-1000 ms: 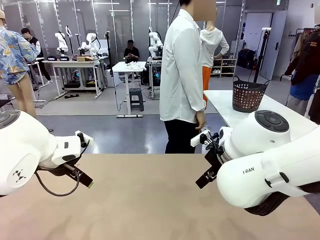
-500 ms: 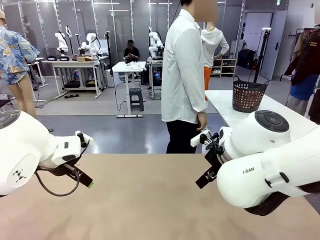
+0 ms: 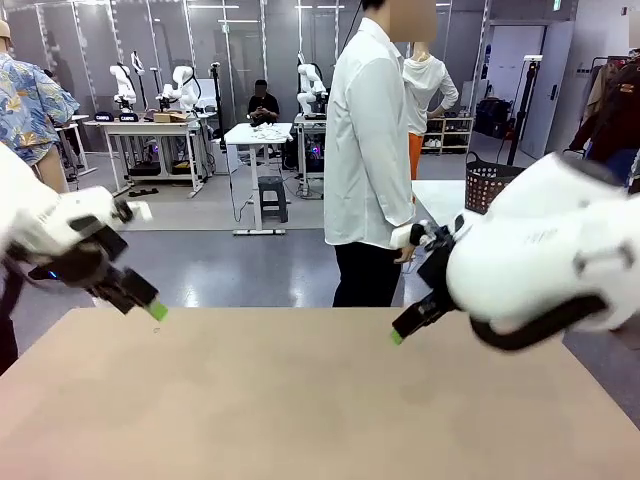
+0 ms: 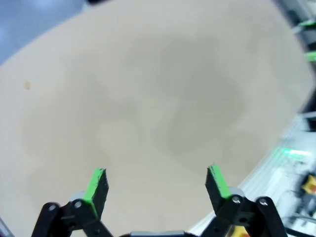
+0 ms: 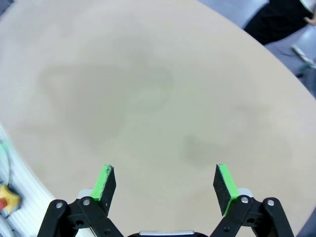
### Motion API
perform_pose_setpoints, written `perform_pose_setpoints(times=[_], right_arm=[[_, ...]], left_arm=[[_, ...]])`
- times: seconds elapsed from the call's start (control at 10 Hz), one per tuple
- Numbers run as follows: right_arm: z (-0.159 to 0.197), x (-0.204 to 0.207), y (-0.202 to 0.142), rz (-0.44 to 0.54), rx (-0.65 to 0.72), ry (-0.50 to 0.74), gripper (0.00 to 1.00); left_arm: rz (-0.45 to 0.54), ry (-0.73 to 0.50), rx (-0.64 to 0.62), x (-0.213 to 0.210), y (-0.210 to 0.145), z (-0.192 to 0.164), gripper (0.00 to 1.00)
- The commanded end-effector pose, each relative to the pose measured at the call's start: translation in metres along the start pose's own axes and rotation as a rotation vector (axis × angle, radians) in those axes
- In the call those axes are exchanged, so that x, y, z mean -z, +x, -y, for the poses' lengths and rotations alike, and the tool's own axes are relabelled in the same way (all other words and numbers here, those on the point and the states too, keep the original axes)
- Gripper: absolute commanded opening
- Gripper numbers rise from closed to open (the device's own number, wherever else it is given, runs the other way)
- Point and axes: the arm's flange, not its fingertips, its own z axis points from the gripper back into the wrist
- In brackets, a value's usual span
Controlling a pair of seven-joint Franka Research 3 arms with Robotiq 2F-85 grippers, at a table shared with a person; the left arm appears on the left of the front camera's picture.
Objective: Fold the towel.
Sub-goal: Grab the top end of the 100 cm Hotel Towel extended by the human.
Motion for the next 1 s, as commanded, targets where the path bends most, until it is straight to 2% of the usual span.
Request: perform_pose_setpoints(times=[0.0, 0.2, 0.3, 0.4, 0.6, 0.9], right_arm=[[0.046, -0.047, -0.009, 0.025, 0.092, 0.288, 1.00], [0.095, -0.096, -0.046, 0.182, 0.263, 0.548, 1.00], [0.113, -0.115, -0.070, 0.267, 0.313, 0.621, 1.00], [0.125, -0.131, -0.098, 0.350, 0.358, 0.678, 1.00], [0.148, -0.168, -0.150, 0.462, 0.465, 0.668, 1.00], [0.170, -0.202, -0.196, 0.579, 0.573, 0.605, 1.00]], left_arm=[[0.020, -0.255, -0.132, -0.046, -0.002, -0.026, 1.00], [0.050, -0.448, -0.271, -0.100, -0.033, -0.058, 1.00], [0.079, -0.550, -0.286, -0.122, -0.058, -0.073, 1.00], [0.161, -0.593, -0.345, -0.141, -0.086, -0.091, 1.00], [0.317, -0.591, -0.457, -0.184, -0.143, -0.131, 1.00], [0.480, -0.537, -0.575, -0.226, -0.201, -0.162, 1.00]])
